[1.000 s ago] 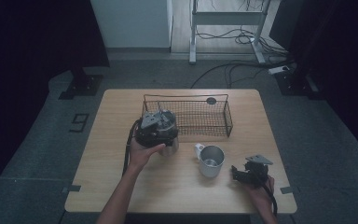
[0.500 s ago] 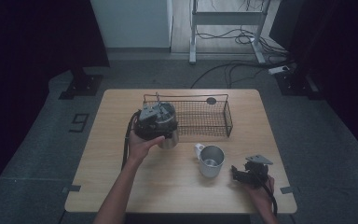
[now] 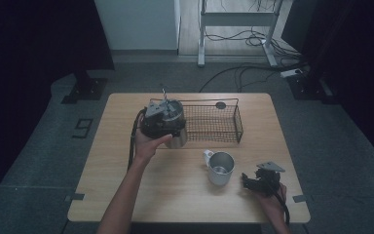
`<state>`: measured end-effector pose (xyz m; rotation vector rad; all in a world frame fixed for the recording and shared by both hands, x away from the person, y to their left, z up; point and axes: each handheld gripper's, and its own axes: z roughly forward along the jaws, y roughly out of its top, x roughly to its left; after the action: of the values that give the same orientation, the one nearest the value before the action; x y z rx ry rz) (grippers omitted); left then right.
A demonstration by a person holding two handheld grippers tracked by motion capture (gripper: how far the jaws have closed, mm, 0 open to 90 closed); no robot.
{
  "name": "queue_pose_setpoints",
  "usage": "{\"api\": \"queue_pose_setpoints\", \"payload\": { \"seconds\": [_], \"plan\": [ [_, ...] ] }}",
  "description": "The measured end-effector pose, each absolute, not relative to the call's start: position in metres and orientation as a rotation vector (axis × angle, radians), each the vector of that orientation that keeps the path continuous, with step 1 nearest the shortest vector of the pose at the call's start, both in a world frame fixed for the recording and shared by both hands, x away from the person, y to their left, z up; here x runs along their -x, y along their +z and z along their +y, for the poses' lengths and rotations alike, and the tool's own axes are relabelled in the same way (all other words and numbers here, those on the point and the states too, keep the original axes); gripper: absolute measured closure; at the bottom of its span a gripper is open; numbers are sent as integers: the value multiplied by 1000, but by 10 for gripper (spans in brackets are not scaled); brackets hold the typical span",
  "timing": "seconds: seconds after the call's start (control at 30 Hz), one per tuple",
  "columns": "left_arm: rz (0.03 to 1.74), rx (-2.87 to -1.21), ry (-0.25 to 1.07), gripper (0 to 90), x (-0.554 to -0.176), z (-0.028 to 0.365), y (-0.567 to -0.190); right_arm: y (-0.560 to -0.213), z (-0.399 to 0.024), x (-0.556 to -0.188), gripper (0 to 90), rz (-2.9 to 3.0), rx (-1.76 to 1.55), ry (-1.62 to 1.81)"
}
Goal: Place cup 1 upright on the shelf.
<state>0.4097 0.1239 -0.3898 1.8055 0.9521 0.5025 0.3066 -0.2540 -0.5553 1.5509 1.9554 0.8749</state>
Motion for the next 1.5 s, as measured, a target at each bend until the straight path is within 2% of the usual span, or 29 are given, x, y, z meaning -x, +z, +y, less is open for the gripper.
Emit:
{"api": "queue_pose_setpoints", "payload": {
  "seconds": [1.5],
  "plan": [
    [1026,-1781,539,41,-478,120,-378,-555,-254,-306,130,1956,-1547,873]
  ]
}}
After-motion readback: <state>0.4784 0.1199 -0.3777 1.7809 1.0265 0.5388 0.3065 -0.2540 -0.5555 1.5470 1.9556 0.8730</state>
